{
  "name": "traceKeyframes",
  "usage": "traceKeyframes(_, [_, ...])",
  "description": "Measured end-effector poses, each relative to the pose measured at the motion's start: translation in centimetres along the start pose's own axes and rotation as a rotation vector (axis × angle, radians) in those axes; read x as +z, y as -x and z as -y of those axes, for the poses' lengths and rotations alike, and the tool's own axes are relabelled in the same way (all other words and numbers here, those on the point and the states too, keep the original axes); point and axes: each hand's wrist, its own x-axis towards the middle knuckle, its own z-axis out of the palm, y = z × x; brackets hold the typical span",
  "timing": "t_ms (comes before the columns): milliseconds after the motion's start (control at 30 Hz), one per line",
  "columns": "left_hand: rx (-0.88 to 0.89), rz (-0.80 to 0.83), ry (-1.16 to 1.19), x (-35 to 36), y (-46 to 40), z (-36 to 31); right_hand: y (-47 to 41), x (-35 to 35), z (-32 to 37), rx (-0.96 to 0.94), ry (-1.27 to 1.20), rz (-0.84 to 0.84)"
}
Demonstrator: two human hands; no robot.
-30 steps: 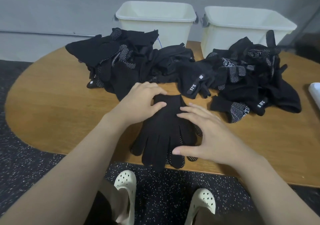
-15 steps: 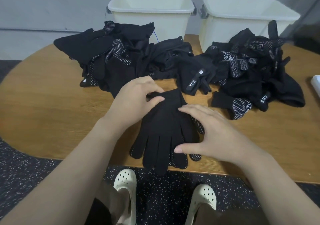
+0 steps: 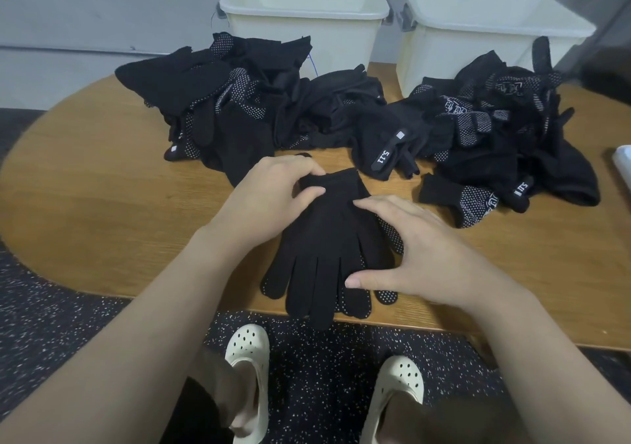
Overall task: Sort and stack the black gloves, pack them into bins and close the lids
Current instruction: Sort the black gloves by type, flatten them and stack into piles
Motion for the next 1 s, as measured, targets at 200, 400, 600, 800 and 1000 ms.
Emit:
traceKeyframes(200, [-0.005, -0.108, 0.021, -0.7, -0.1, -0.1, -0.3, 0.7, -0.6, 0.002, -0.194, -0.22])
traceKeyframes(400, [0.108, -0.114, -0.005, -1.8, 1.3, -1.9, -0.9, 0.6, -0.8, -0.001, -0.361, -0.384])
traceKeyframes(600, [0.146, -0.075, -0.024, -2.5, 4.7, -3.1, -0.4, 0.0, -0.2, -0.098, -0.475, -0.271])
traceKeyframes(800, [0.158, 0.029, -0.039, -2.4, 7.1, -3.8, -0.3, -0.4, 0.4, -0.065, -0.473, -0.265])
traceKeyframes(1000, [0.123, 0.09, -0.137, -2.4, 9.3, -4.1, 0.3, 1.0, 1.0, -0.114, -0.289, -0.338])
